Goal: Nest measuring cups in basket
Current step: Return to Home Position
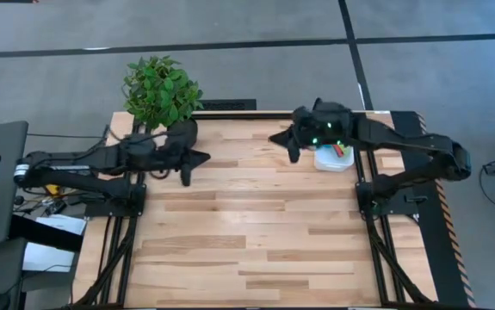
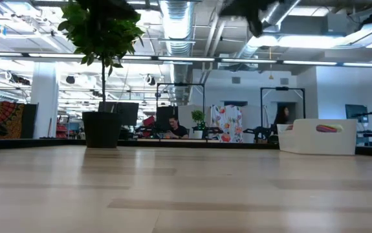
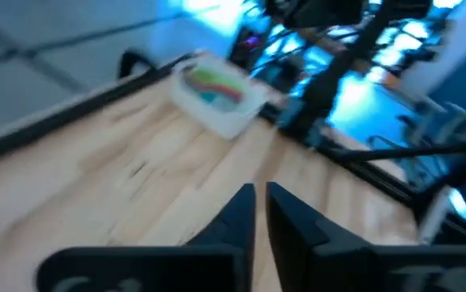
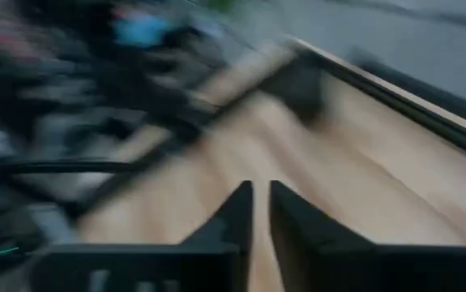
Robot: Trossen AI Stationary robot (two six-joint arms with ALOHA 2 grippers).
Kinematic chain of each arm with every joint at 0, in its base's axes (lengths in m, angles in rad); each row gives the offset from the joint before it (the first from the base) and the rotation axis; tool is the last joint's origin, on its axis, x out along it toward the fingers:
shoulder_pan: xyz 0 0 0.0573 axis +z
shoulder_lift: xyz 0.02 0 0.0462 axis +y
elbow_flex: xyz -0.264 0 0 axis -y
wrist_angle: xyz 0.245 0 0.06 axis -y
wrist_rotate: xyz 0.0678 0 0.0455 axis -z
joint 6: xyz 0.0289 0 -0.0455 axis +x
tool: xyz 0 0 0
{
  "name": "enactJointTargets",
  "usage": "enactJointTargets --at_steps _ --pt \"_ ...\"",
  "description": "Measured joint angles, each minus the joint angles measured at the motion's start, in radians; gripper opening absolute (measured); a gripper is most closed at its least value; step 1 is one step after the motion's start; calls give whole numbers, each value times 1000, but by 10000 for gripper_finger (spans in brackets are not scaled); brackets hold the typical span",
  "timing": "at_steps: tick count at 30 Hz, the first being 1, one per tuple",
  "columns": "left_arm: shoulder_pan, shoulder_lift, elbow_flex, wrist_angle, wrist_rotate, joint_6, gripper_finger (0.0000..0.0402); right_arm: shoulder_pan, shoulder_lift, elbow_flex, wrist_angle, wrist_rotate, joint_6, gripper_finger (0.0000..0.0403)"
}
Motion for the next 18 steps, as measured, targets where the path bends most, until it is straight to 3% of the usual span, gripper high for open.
enactJointTargets --at_steps 3,6,11,14,16,18 --pt "-43 -61 1 26 -18 64 4 80 12 0 191 -46 -24 15" --pt "-89 -127 0 25 -87 87 1 121 -7 0 282 -59 -35 16" --pt "-172 -217 2 -63 -108 160 0 158 -91 0 198 -78 -162 14" --pt "-253 -272 -71 -189 -176 58 0 182 -146 0 78 -77 -238 6" --pt "-320 -317 -168 -144 -241 1 0 199 -176 0 19 -57 -248 11" --pt "-380 -358 -276 33 -289 -2 0 224 -208 -19 -3 -22 -263 15"
